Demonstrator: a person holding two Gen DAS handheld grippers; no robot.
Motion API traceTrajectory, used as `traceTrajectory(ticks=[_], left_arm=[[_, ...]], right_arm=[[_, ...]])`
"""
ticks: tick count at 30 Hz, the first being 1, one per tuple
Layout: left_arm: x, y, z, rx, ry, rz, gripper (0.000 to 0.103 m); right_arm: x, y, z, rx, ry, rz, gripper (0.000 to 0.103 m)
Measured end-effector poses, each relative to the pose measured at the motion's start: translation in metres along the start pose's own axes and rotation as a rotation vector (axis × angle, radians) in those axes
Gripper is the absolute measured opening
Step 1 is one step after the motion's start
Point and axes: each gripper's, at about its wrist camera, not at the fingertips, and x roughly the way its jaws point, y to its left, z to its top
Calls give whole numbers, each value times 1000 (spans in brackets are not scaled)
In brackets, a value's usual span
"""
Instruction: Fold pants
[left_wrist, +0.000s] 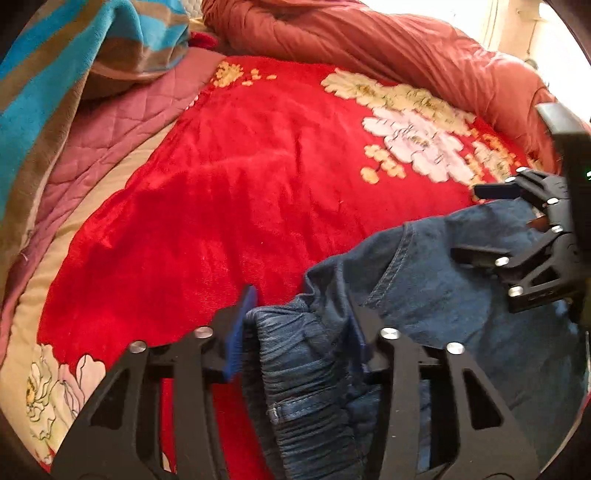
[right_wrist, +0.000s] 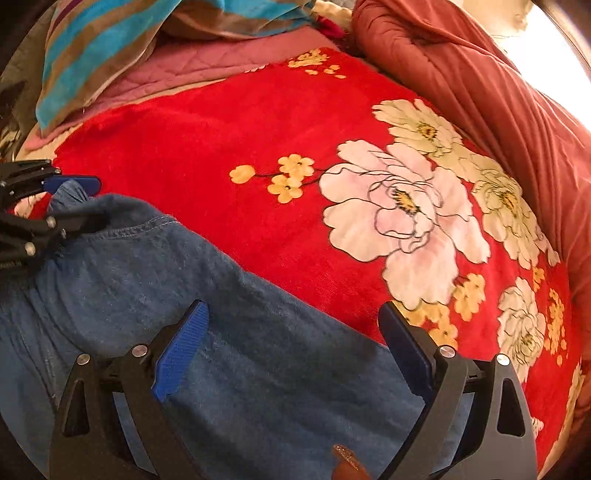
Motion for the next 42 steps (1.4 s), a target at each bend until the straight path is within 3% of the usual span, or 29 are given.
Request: traceTrajectory(ticks=[2, 4, 7, 9, 11, 14, 20, 28, 35, 42], left_arm=[[-9, 0, -2, -8, -39, -12, 26], [-19, -1, -6, -10, -76, -13, 25], [-38, -7, -13, 2, -141, -17, 24], [-46, -14, -15, 21, -173, -18, 23], [-50, -22, -16, 62, -193, 15, 23], [-51, -24, -18, 78, -198, 36, 23], [-65, -17, -26, 41, -222, 9, 23], [-104, -36, -52, 83, -264, -28, 23], [-132, -48, -82, 99, -261, -93, 23], [-155, -57, -110, 131, -250, -103, 23]], right_arm=[[3, -1, 2, 0, -4, 9, 90], [2, 2, 2, -12, -18, 39, 81], [-2, 17, 0, -89, -47, 68, 55], [-5, 27, 0, -124, -56, 91, 22], [-12, 37, -3, -139, -65, 80, 11], [-29, 40, -10, -107, -107, 70, 8], [-78, 35, -33, -11, -234, 127, 8], [-146, 56, -81, 44, -323, 170, 7], [-181, 91, -129, 23, -305, 230, 7], [-201, 132, -163, 6, -278, 325, 7]])
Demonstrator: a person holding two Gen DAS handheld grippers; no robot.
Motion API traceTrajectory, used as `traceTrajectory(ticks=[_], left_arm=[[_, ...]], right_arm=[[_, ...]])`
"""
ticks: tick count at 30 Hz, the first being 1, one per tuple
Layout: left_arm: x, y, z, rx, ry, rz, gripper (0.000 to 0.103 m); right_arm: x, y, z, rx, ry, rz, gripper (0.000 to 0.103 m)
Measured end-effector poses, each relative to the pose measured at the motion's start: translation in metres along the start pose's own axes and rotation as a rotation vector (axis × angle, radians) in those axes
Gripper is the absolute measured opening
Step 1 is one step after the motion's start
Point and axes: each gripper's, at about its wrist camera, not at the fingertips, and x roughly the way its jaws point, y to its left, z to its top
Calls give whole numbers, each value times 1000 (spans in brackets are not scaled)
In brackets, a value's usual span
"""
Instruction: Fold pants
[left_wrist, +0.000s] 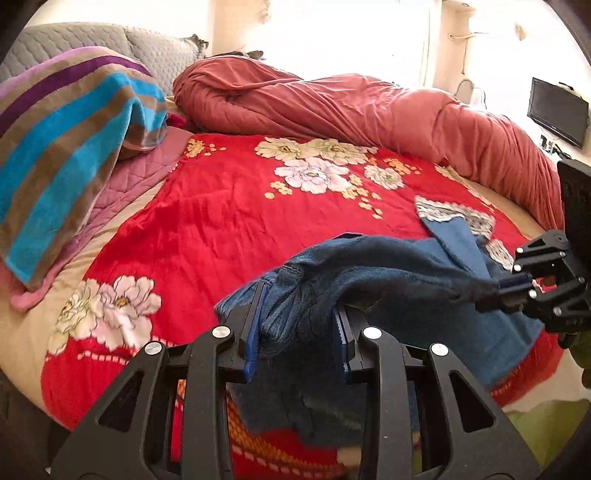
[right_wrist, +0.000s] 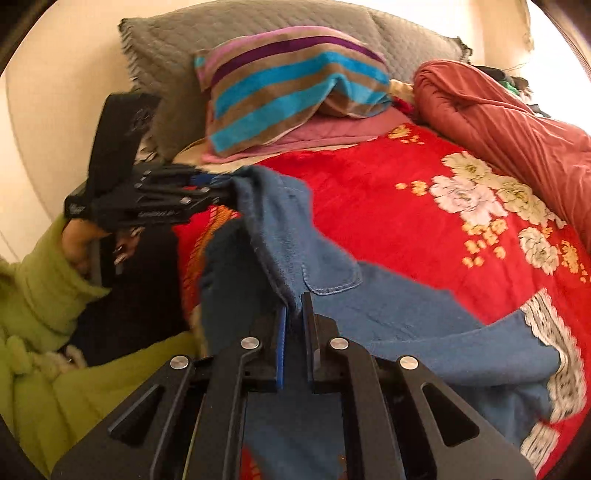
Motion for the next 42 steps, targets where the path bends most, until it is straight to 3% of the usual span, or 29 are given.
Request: traceTrajectory(ticks=[11, 14, 15, 17, 22, 28, 31, 33, 36, 39, 42], left_arm=[[0, 0, -42, -31, 127, -18, 29], [-2, 4, -48, -50, 144, -4, 38], [-4, 6, -50, -65, 151, 9, 46], [-7, 11, -54, -89, 158, 19, 49], [-36, 19, -56, -163, 102, 10, 52], [-61, -12, -33, -124, -5, -27, 52], [-40, -30, -27, -96, 37, -96, 52], [-17, -37, -32, -68, 96, -67, 52], [5, -35, -46, -66, 168, -32, 52], [8, -35, -55, -43, 170, -12, 52], [7, -38, -58, -22, 165, -3, 54]], right_arm=[[34, 29, -44, 48, 130, 37, 7], [42, 31, -49, 75, 147, 48, 9], [43, 31, -50, 76, 151, 46, 10], [43, 32, -49, 70, 152, 40, 10], [40, 34, -51, 69, 136, 47, 12], [43, 35, -55, 78, 140, 57, 15], [37, 34, -55, 84, 130, 81, 17], [30, 35, -52, 85, 110, 107, 24], [12, 33, -47, 81, 50, 114, 25], [7, 23, -44, 107, 17, 56, 33], [17, 13, -43, 156, 37, 24, 37]])
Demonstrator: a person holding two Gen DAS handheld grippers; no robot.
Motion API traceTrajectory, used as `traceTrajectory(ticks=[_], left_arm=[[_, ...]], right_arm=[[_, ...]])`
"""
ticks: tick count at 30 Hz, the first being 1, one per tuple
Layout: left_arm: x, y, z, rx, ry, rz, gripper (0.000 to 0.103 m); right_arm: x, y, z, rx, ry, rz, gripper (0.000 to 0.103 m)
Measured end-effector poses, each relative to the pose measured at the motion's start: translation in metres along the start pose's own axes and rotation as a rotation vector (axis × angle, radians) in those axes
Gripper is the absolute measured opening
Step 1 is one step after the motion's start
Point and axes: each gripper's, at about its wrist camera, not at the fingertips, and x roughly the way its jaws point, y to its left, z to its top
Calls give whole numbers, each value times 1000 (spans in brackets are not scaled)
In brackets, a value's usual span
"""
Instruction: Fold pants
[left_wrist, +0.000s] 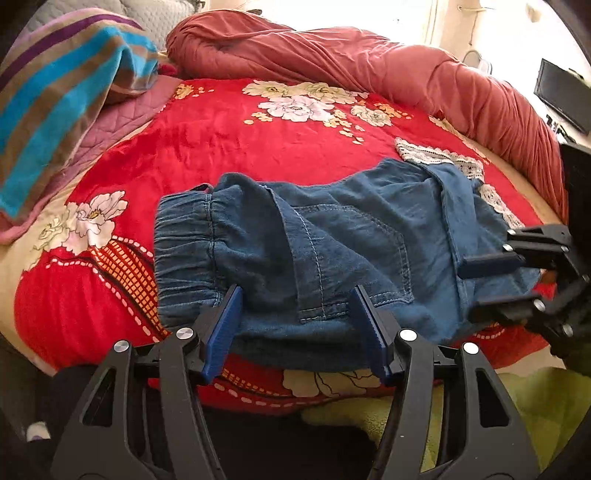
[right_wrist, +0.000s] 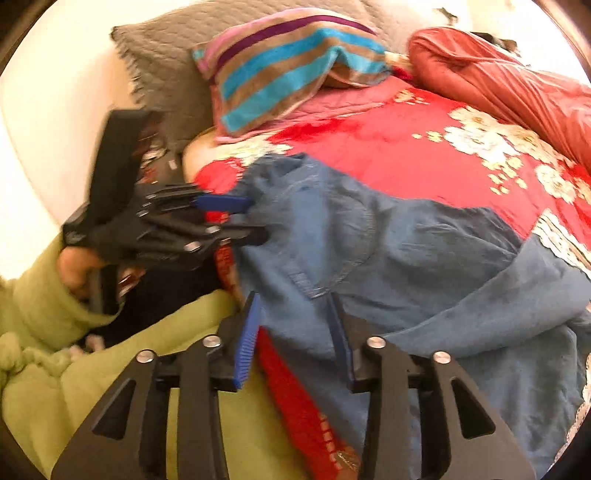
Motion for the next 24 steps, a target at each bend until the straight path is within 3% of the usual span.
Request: traceTrajectory(ticks=[4, 9, 18, 24], left_arm=[[2, -4, -4, 28, -4, 10, 58], [2, -11, -4, 52, -9, 8, 69], [-21, -21, 3, 72, -71, 35, 93], [-33, -26, 7, 65, -110, 73, 93]], right_arm=[[33, -8, -8, 34, 122, -50, 45], [34, -12, -7, 56, 114, -25, 46], [-8, -12, 1, 57, 3, -25, 64], [-33, -29, 6, 96, -63, -98, 76]])
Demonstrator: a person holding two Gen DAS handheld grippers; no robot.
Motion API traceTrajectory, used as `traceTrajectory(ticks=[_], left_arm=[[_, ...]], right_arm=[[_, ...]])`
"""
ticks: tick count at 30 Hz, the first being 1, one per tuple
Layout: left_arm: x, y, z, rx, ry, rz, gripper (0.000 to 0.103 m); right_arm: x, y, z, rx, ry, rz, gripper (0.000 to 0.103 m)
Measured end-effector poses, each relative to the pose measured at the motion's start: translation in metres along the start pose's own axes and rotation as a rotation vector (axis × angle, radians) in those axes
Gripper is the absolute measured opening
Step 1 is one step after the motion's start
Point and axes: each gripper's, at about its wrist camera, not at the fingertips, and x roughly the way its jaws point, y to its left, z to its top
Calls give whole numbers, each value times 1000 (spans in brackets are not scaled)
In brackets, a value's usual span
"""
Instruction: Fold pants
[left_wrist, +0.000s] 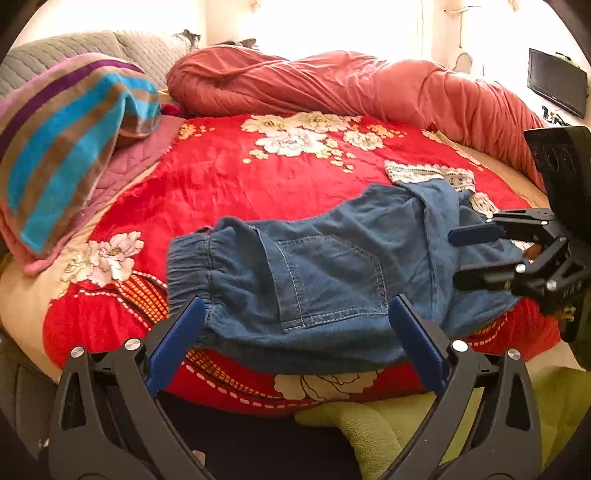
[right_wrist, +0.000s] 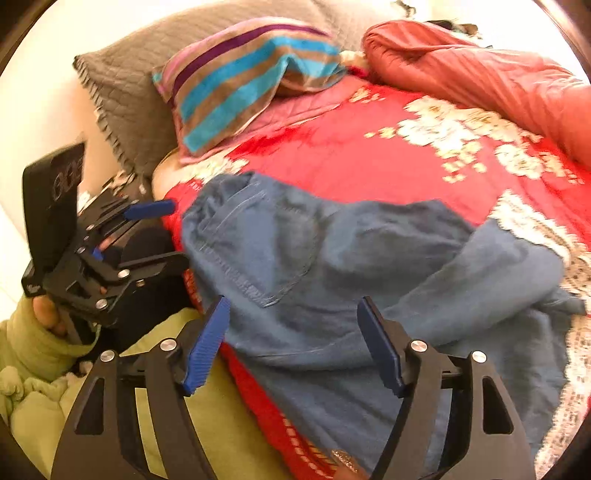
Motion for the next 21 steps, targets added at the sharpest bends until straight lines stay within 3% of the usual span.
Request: traceTrajectory(ticks=[10, 17, 21], left_arm=[[-3, -27, 5, 36, -2, -13, 93], [8, -58, 16, 74, 28, -92, 93], [26, -76, 23, 99, 94, -162, 93]], right_arm=[[-33, -60, 11, 133, -94, -193, 77], [-33, -111, 24, 261, -86, -281, 77], [-20, -135, 34, 290, -74, -324, 77]])
